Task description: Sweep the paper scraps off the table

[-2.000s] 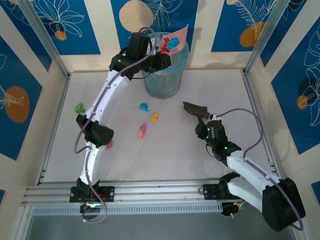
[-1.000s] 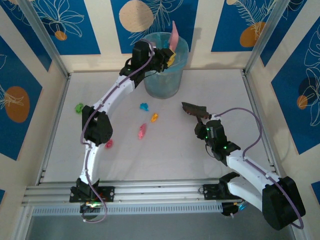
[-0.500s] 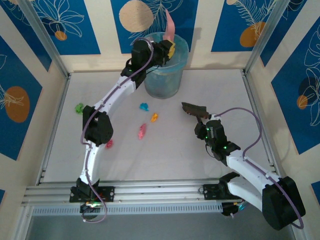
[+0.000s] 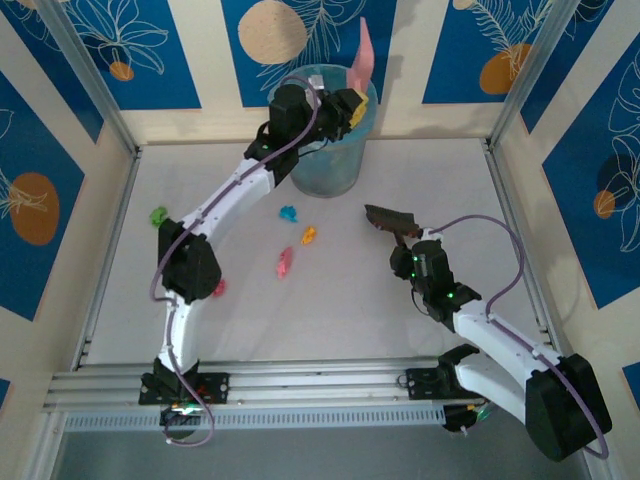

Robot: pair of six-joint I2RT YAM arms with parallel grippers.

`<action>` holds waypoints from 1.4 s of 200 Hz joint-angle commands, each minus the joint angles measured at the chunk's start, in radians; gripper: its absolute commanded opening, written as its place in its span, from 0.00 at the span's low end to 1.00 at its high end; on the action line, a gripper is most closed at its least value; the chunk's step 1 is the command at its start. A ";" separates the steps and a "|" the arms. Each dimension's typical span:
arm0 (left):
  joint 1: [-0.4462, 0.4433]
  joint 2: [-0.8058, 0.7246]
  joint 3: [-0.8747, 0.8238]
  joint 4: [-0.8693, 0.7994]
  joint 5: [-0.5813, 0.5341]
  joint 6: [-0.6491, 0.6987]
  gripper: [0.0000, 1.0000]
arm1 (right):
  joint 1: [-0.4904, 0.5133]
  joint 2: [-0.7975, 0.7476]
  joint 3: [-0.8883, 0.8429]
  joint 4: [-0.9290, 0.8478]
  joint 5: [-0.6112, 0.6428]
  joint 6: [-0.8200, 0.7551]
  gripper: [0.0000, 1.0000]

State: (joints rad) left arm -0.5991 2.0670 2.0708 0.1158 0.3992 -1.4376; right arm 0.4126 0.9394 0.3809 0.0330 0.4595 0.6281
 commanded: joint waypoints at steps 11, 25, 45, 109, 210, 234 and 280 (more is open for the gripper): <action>-0.037 -0.187 -0.151 -0.016 0.076 0.186 0.00 | 0.001 -0.049 0.021 0.005 0.050 -0.019 0.00; -0.047 -0.256 -0.246 -0.030 0.095 0.234 0.00 | -0.001 -0.062 0.016 0.001 0.054 -0.019 0.00; -0.060 -0.361 -0.393 -0.047 0.111 0.297 0.00 | -0.004 -0.075 0.010 -0.008 0.058 -0.017 0.00; -0.136 -0.708 -0.713 -0.517 -0.027 0.750 0.00 | -0.008 -0.153 -0.003 -0.048 0.046 0.000 0.00; -0.283 -1.045 -1.175 -0.905 -0.361 0.923 0.00 | 0.017 -0.391 -0.058 0.004 -0.182 -0.014 0.00; -0.307 -1.120 -1.246 -0.937 -0.381 0.895 0.00 | 0.077 -0.375 -0.034 0.033 -0.245 -0.052 0.00; -0.379 -1.190 -1.296 -0.977 -0.394 0.809 0.00 | 0.299 -0.265 0.066 0.026 -0.237 -0.223 0.00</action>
State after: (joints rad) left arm -0.9394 0.8917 0.7906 -0.8177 0.0410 -0.5743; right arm 0.6193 0.6300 0.3561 -0.0086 0.2489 0.5327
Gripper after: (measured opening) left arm 0.260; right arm 0.327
